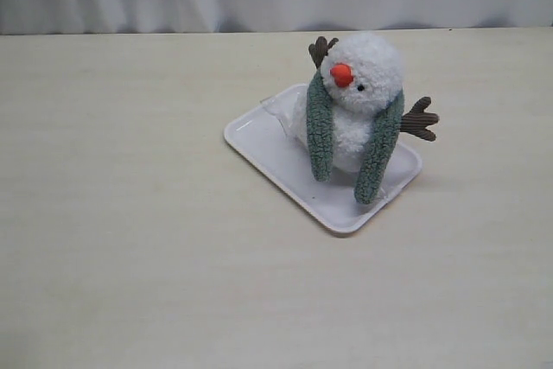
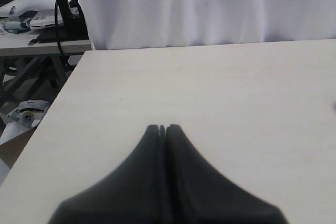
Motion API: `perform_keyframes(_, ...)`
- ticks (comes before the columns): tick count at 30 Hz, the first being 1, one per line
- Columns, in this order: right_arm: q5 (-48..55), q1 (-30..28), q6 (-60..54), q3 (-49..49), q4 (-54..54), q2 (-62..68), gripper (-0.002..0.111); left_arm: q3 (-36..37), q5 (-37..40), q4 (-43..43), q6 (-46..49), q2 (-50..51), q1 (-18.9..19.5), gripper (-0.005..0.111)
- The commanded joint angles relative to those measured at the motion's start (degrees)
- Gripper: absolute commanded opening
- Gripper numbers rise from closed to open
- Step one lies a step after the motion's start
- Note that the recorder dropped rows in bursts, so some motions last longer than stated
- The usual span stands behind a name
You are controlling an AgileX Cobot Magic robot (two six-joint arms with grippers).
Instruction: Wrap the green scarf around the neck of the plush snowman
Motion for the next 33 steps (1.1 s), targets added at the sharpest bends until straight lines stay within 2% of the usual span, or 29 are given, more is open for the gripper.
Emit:
perform_keyframes(1,-0.1,0.1,0.1,0.3,0.0,-0.1,0.004,0.2,-0.5,0.1,0.1,-0.2,-0.3,0.000)
perform_keyframes(13,-0.3,-0.9,0.1,1.0,-1.5,-1.5,0.004,0.2,-0.5,0.1,0.1,-0.2,-0.3,0.000)
perform_keyframes(16,-5.6,-5.7,0.2,6.8,-7.3,-7.7,0.004,0.2,-0.5,0.1,0.1,-0.2,-0.3,0.000)
perform_keyframes(20,-25.3,-16.4,0.0,20.1,-7.9,-18.3,0.004,0.2,-0.5,0.1,0.1,-0.2,-0.3,0.000)
perform_keyframes(23,-30.0,-21.9,0.5,24.6,-7.6,-19.1,0.004,0.2,-0.5,0.1,0.1,-0.2,-0.3,0.000)
perform_keyframes(29,-26.0,-34.5,7.1,27.8,-7.9,-19.1,0.004,0.2,-0.6,0.1,0.1,-0.2,-0.3,0.000)
perform_keyframes(33,-23.1,-37.6,8.9,30.4,-13.3,-19.1,0.004,0.2,-0.6,0.1,0.1,-0.2,-0.3,0.000)
